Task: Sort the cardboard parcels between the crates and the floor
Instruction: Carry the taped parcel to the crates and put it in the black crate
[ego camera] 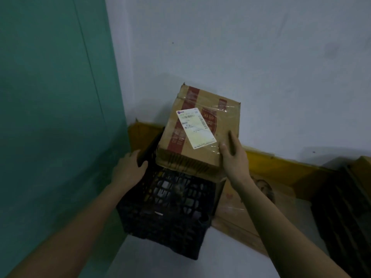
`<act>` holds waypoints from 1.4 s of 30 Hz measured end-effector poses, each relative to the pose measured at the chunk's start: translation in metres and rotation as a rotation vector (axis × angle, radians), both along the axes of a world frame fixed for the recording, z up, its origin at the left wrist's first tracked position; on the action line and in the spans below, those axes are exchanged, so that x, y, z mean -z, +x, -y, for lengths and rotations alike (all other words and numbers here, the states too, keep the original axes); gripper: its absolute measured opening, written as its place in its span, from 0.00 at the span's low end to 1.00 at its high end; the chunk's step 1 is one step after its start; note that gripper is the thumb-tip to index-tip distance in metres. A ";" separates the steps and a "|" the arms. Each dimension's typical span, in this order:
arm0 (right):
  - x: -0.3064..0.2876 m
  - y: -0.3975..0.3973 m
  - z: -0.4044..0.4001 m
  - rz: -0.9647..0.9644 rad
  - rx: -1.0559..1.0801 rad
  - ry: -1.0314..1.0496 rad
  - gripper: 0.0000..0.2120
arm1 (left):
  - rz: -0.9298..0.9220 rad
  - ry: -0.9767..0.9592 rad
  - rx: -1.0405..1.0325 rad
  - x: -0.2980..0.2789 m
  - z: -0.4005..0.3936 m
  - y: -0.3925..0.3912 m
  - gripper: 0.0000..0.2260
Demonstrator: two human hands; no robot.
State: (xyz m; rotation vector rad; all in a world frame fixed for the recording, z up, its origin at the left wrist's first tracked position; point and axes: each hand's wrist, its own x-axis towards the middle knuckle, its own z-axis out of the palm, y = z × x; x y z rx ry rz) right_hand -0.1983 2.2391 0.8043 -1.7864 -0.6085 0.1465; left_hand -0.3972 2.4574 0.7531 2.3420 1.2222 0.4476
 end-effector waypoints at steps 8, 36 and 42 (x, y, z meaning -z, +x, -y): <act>0.074 0.011 -0.086 -0.156 0.013 -0.384 0.27 | -0.112 -0.254 0.140 0.059 -0.075 0.024 0.24; 0.176 0.005 -0.151 -0.020 -0.327 -1.005 0.47 | -0.150 -0.165 0.109 0.074 -0.082 0.031 0.20; 0.179 0.004 -0.147 -0.059 -0.319 -0.946 0.47 | -0.137 -0.189 0.114 0.077 -0.083 0.031 0.18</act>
